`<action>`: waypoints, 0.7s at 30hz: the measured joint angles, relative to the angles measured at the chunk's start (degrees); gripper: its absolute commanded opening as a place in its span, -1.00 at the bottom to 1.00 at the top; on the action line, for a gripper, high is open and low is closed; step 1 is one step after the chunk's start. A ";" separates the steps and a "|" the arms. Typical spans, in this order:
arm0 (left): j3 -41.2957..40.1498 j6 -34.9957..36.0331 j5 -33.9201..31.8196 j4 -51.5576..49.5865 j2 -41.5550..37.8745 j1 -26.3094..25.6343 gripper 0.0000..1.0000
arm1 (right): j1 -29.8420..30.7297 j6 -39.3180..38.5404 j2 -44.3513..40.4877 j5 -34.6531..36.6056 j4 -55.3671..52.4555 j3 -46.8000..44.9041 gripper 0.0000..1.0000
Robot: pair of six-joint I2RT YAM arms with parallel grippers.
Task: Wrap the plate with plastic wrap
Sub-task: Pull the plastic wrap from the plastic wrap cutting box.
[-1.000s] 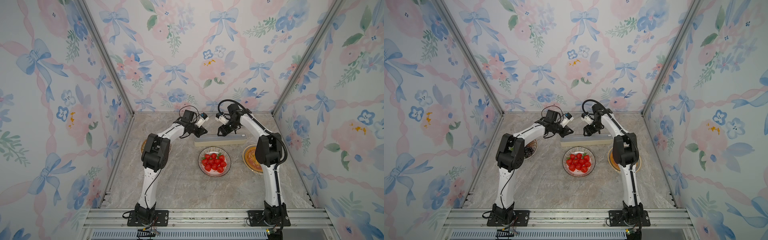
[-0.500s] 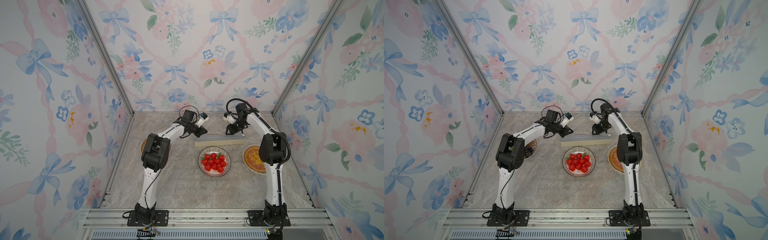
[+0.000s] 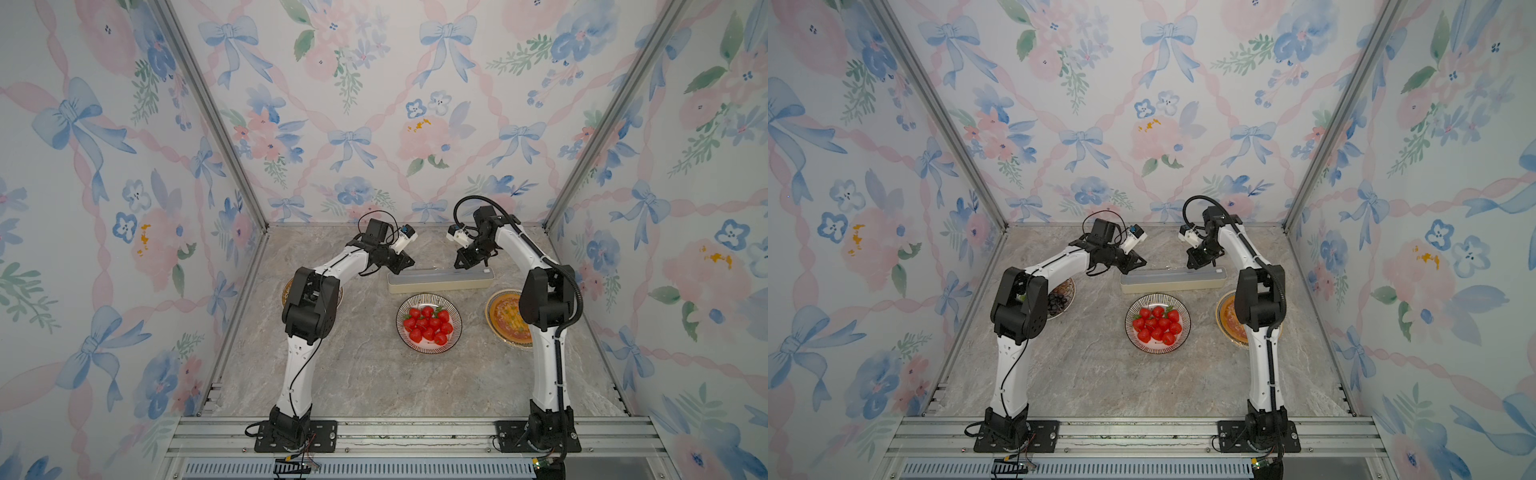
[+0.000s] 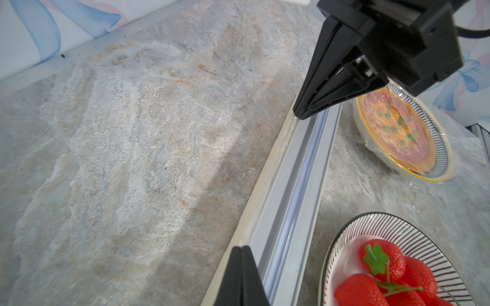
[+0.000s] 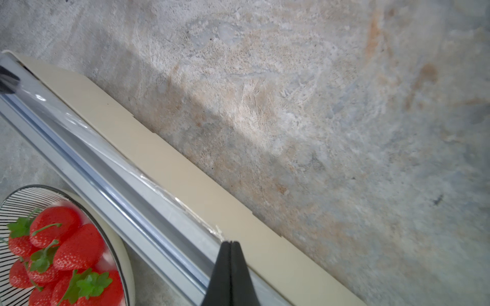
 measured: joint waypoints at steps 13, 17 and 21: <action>0.00 0.00 0.13 -0.63 -5.40 0.17 -1.00 | 1.03 -1.86 -8.28 2.27 -0.92 -0.87 -1.00; 0.00 -0.02 0.22 -0.63 -6.47 0.17 -1.00 | 1.49 -1.88 -9.22 3.26 -0.96 -0.85 -1.00; 0.00 -0.07 0.24 -0.63 -7.19 0.17 -1.00 | 1.95 -2.08 -10.45 4.33 -1.88 -0.24 -1.00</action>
